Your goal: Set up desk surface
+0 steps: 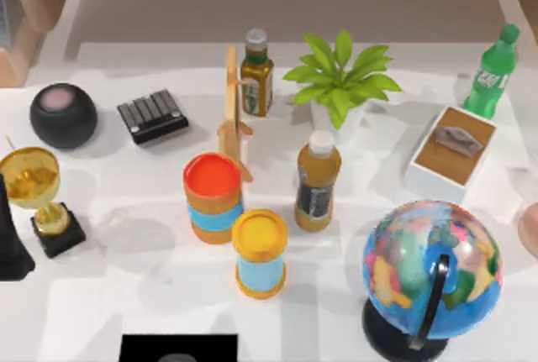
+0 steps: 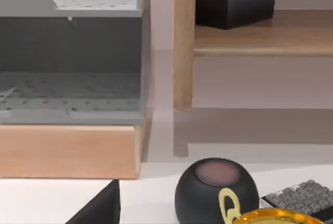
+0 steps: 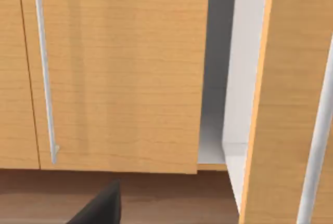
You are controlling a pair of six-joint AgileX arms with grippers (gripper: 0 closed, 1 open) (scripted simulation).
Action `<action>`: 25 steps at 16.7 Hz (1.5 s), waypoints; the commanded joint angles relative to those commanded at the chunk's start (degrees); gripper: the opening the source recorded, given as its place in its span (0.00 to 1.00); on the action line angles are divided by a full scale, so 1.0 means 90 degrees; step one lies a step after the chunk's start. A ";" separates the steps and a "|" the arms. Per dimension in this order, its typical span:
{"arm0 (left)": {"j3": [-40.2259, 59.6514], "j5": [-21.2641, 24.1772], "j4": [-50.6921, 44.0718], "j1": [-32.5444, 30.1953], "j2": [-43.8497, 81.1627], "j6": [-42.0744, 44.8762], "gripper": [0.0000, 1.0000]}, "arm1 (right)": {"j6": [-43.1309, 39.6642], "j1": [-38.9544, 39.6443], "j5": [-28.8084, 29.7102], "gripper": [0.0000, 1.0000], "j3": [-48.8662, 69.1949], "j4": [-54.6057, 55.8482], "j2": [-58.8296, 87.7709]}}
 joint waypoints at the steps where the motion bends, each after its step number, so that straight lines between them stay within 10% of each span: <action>1: 0.0000 0.0000 0.0000 0.0000 0.0000 0.0000 1.00 | 0.0089 0.0076 0.0021 1.00 0.0046 -0.0002 -0.0026; 16: 0.0000 0.0000 0.0000 0.0000 0.0000 0.0000 1.00 | 0.0100 0.0464 -0.0361 1.00 -0.0474 0.0280 -0.0256; 25: 0.0000 0.0000 0.0000 0.0000 0.0000 0.0000 1.00 | 0.0100 0.0464 -0.0361 0.32 -0.0474 0.0280 -0.0256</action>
